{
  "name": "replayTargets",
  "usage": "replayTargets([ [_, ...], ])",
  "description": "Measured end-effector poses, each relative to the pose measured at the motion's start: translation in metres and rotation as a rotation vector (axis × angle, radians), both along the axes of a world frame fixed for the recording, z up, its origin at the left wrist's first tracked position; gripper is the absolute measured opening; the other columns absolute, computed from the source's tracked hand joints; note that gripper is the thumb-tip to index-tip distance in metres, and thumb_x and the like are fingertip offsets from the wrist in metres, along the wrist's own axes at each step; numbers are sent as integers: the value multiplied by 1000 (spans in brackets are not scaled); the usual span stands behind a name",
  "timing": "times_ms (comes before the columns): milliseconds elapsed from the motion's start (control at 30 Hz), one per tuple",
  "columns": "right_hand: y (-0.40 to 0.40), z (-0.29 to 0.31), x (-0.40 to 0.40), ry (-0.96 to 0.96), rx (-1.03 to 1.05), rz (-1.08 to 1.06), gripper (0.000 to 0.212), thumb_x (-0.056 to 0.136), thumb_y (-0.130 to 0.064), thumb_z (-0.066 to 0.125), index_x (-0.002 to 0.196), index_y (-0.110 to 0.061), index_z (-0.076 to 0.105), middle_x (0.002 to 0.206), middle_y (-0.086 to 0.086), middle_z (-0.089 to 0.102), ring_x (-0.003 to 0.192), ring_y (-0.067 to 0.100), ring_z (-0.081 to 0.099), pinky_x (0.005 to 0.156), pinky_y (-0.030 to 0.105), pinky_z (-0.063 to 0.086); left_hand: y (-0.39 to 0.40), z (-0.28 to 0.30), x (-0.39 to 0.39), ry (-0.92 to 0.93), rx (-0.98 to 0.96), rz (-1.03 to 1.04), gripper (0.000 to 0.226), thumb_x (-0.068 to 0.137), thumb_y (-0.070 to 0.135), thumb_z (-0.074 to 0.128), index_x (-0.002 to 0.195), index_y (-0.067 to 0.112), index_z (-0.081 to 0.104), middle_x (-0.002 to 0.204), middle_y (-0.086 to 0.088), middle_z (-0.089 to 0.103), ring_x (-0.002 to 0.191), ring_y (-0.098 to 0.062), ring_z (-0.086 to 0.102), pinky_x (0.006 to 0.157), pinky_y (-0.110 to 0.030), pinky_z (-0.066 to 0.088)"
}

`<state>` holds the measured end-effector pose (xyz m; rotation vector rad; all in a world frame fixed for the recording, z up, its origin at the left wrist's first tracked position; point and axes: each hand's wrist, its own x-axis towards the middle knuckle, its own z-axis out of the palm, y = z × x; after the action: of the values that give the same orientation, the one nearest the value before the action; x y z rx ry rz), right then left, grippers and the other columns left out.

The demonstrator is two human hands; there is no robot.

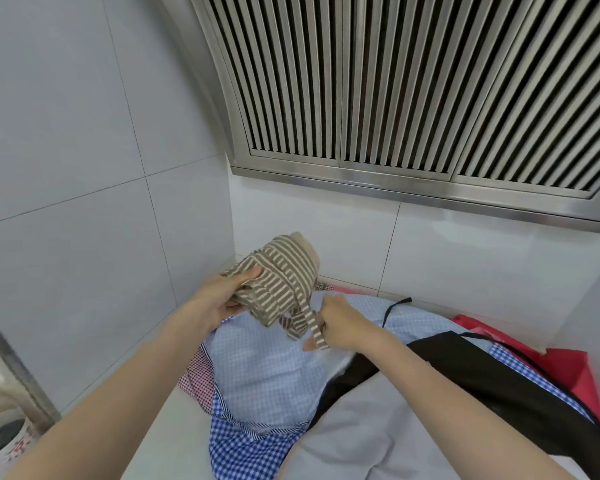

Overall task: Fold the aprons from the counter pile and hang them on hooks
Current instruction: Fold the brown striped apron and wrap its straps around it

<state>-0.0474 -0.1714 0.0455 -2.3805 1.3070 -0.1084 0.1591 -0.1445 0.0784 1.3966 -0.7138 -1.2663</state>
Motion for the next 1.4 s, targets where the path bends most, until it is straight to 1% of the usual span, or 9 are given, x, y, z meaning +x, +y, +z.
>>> replayTargets([
  [200, 12, 49, -20, -945, 590, -137, 67, 93, -53, 33, 61, -3, 64, 65, 4, 63, 75, 14, 58, 90, 34, 43, 2, -6, 19, 76, 57, 22, 19, 85, 29, 66, 79, 12, 58, 52, 4, 62, 62, -10, 53, 44, -16, 49],
  [400, -5, 73, -26, -1652, 963, -381, 62, 94, -46, 41, 40, -16, 33, 40, -1, 29, 36, 12, 32, 45, 23, 30, 4, -4, 14, -68, 82, -123, 22, 91, 30, 58, 78, 12, 57, 40, 6, 51, 32, -3, 45, 34, -13, 40],
  [600, -13, 61, -50, -1099, 791, -222, 50, 95, -23, 30, 54, -7, 55, 36, -1, 33, 30, 10, 22, 36, 18, 24, 0, 3, 23, -95, -39, -88, 29, 83, 39, 64, 87, 11, 63, 62, 2, 62, 59, -11, 54, 56, -22, 51],
  [767, 1, 57, -38, -207, 828, -19, 45, 102, -34, 31, 105, -5, 65, 95, 5, 71, 60, 9, 64, 55, 19, 51, 4, 24, 13, -65, -159, -144, 24, 84, 27, 65, 99, 8, 63, 74, -1, 67, 57, -7, 64, 50, -20, 51],
  [967, -14, 40, -22, -187, 145, -383, 20, 86, -6, 56, 73, 3, 68, 66, 8, 69, 47, 12, 62, 48, 21, 50, 13, 33, -1, -85, -285, -258, 46, 66, 35, 75, 105, 15, 65, 102, -6, 71, 88, -17, 66, 72, -28, 55],
  [1067, -21, 30, -12, -553, 45, -718, 40, 85, 0, 53, 47, -9, 48, 47, 3, 51, 46, 15, 52, 40, 16, 40, 16, 32, -15, 28, -359, -266, 37, 66, 29, 78, 98, 16, 65, 92, 0, 73, 82, -13, 68, 77, -30, 55],
  [1167, -29, 30, -4, -1173, 383, -919, 20, 95, -4, 45, 84, -9, 61, 95, 11, 61, 93, 26, 60, 82, 32, 50, 17, 24, -26, 101, -390, -248, 29, 70, 26, 66, 98, 17, 63, 90, 2, 72, 81, -11, 68, 78, -31, 55],
  [1267, -37, 44, -4, -1755, 676, -856, 34, 96, -7, 48, 130, -5, 49, 133, 12, 53, 117, 25, 53, 101, 32, 42, 16, 18, -29, 179, -395, -230, 35, 70, 28, 68, 103, 17, 62, 95, 1, 72, 83, -10, 68, 68, -26, 57],
  [1400, -40, 74, -12, -2103, 673, -480, 22, 90, -27, 56, 103, -10, 63, 103, 6, 66, 90, 15, 61, 87, 26, 51, 10, 22, -28, 274, -317, -188, 31, 80, 27, 62, 108, 14, 61, 92, -1, 72, 74, -11, 69, 59, -24, 57],
])
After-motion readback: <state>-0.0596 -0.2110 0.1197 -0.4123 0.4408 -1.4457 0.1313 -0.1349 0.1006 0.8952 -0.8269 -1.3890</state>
